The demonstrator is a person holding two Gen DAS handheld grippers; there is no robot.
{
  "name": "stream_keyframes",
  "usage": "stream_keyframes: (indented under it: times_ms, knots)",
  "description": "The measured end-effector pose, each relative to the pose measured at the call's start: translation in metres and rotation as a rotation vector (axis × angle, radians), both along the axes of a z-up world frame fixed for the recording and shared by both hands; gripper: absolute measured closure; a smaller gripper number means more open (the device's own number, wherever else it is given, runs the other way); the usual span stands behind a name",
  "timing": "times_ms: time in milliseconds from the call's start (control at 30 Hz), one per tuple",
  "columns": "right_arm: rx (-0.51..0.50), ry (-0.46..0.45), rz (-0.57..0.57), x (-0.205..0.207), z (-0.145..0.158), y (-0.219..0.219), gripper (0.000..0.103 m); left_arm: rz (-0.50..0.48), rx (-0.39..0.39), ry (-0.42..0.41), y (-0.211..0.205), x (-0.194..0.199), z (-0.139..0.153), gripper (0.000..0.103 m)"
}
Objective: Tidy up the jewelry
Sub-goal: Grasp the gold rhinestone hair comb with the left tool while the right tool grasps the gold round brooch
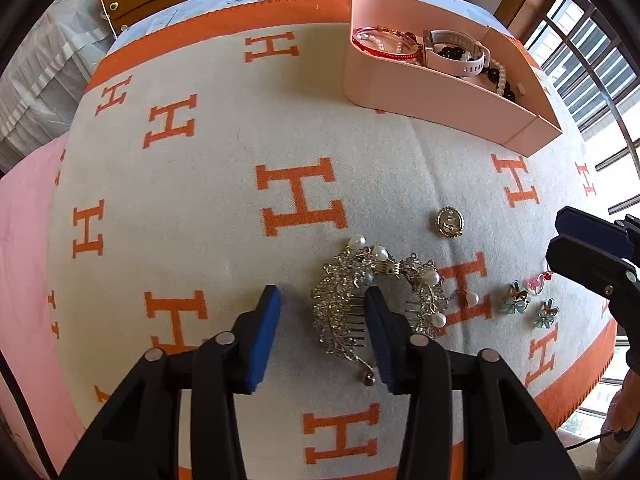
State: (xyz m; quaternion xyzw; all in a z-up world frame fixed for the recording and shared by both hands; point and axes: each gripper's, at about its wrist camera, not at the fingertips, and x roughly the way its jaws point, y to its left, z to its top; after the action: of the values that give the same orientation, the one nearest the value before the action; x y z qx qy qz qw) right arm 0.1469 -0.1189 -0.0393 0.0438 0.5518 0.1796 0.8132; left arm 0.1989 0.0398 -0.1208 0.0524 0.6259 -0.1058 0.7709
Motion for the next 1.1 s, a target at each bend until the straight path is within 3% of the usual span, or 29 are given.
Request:
stream_keyframes:
  times_ms: [33, 67, 667, 900, 1100]
  knots:
    - [0.000, 0.002, 0.002, 0.001, -0.001, 0.001, 0.071, 0.000, 0.001, 0.000, 0.001, 0.000, 0.000, 0.078]
    - [0.001, 0.003, 0.002, 0.003, -0.002, 0.002, 0.071, 0.000, -0.003, 0.003, 0.002, 0.000, 0.001, 0.080]
    - [-0.022, 0.070, 0.040, 0.037, -0.034, 0.040, 0.071, 0.090, -0.035, -0.036, 0.045, 0.004, 0.016, 0.080]
    - [-0.078, 0.080, 0.048, 0.039, -0.044, 0.048, 0.071, 0.099, -0.044, -0.044, 0.054, 0.004, 0.025, 0.080]
    - [-0.168, 0.038, 0.086, 0.032, -0.044, 0.061, 0.071, 0.094, -0.050, -0.042, 0.052, 0.003, 0.025, 0.080]
